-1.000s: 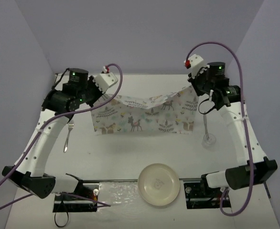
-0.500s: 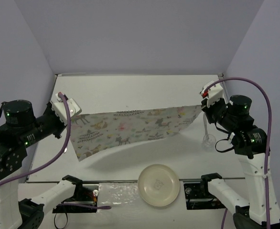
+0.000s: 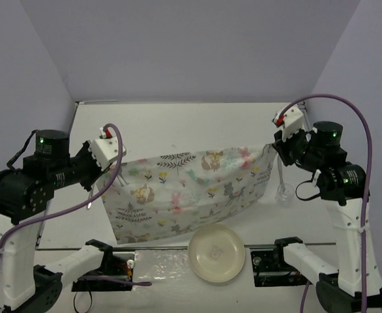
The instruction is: Set the dinner table for one person
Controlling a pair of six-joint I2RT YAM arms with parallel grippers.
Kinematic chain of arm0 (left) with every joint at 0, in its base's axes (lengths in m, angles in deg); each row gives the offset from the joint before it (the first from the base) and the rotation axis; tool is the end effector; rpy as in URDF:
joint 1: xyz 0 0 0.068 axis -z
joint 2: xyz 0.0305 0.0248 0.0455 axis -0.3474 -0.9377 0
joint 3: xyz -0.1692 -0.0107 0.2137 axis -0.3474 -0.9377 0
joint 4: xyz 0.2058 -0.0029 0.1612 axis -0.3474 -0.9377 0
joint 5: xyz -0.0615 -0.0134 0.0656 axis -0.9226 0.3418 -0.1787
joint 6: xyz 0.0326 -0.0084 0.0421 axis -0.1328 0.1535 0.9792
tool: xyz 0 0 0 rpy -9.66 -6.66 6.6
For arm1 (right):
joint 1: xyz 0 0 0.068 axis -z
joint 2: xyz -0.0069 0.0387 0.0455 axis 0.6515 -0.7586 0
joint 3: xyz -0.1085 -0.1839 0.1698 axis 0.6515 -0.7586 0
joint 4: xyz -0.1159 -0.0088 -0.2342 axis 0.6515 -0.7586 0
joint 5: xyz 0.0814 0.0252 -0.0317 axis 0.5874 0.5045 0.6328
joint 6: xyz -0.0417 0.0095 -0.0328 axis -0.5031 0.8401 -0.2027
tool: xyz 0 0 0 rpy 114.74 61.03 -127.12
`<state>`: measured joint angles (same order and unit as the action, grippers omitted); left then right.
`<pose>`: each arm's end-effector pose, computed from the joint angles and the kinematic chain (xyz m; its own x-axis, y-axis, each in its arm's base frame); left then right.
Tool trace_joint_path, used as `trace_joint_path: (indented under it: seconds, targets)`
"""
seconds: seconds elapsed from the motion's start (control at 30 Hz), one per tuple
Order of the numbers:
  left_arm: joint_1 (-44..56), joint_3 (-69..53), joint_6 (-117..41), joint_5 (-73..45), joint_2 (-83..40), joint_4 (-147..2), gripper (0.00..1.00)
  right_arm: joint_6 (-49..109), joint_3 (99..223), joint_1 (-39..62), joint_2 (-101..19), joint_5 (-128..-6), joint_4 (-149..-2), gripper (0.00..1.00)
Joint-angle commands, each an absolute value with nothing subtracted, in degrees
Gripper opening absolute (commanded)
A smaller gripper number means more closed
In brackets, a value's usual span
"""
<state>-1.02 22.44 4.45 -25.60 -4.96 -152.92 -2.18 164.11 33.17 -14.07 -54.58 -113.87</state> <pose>0.0984 -0.0475 0.4899 -0.1654 0.5756 -0.8008 0.7732 0.5798 0.2570 0.1642 0.0340 0.4565 -0.0321 -0.4076 -0.9126 -0.5174 0.7880 -0.3338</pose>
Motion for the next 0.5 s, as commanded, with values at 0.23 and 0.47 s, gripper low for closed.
trace_joint_path:
  seconds: [0.23, 0.47]
  targets:
    - [-0.2, 32.0, 0.06, -13.56, -10.67, -138.7, 0.0, -3.31, 181.1, 33.63, -22.92, -56.06, -107.21, 0.0]
    - [-0.64, 45.11, -2.71, -12.79, -12.27, -133.13, 0.0, -1.73, 195.6, 34.96, -25.95, -55.01, -105.76, 0.0]
